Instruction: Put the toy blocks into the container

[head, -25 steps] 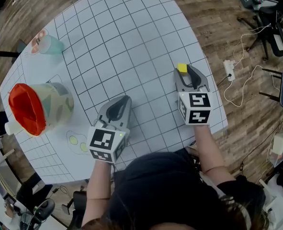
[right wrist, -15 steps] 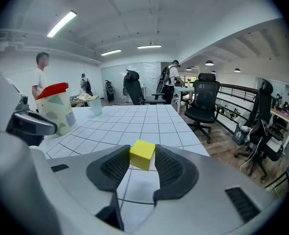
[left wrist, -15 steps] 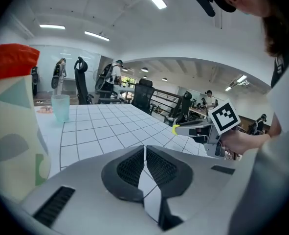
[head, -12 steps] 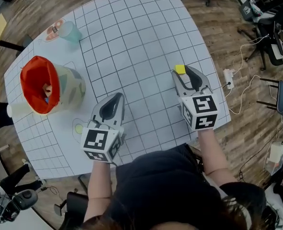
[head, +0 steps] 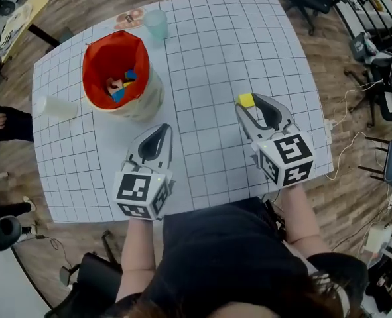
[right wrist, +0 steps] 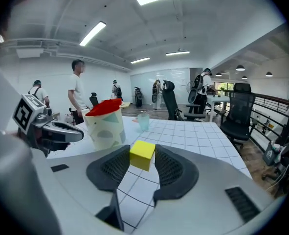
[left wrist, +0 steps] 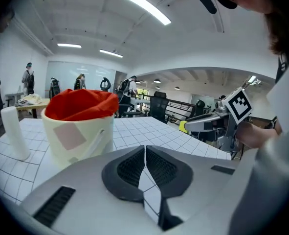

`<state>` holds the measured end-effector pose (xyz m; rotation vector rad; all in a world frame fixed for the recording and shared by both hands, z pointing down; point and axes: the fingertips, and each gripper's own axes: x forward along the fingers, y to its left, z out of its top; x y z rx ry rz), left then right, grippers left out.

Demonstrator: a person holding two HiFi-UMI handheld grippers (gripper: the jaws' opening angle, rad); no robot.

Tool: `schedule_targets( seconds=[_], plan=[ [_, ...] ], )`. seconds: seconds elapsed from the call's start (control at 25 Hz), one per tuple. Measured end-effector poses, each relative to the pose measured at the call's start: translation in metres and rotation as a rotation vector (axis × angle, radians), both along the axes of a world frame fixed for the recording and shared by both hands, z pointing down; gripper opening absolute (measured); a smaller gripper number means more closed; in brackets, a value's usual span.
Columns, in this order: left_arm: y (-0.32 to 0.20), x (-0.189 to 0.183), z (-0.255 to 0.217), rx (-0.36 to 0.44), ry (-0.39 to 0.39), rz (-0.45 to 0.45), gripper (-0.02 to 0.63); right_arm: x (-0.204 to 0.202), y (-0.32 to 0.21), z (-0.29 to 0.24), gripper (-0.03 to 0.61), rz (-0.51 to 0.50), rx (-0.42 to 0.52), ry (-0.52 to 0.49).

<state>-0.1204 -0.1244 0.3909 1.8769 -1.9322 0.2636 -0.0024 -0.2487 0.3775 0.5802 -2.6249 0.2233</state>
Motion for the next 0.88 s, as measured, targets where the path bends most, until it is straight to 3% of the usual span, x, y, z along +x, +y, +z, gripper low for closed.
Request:
schedule_targets(
  seconds=[0.52,0.88],
  plan=[
    [0.078,-0.100,-0.030,0.056,-0.052,-0.170,0.034,-0.130,0.096,-0.066,0.173,-0.289,0.066,-0.107],
    [0.111,-0.154,-0.035,0.066,-0.056,-0.248,0.034,-0.209,0.114,-0.084,0.175,-0.365,0.139,-0.143]
  ],
)
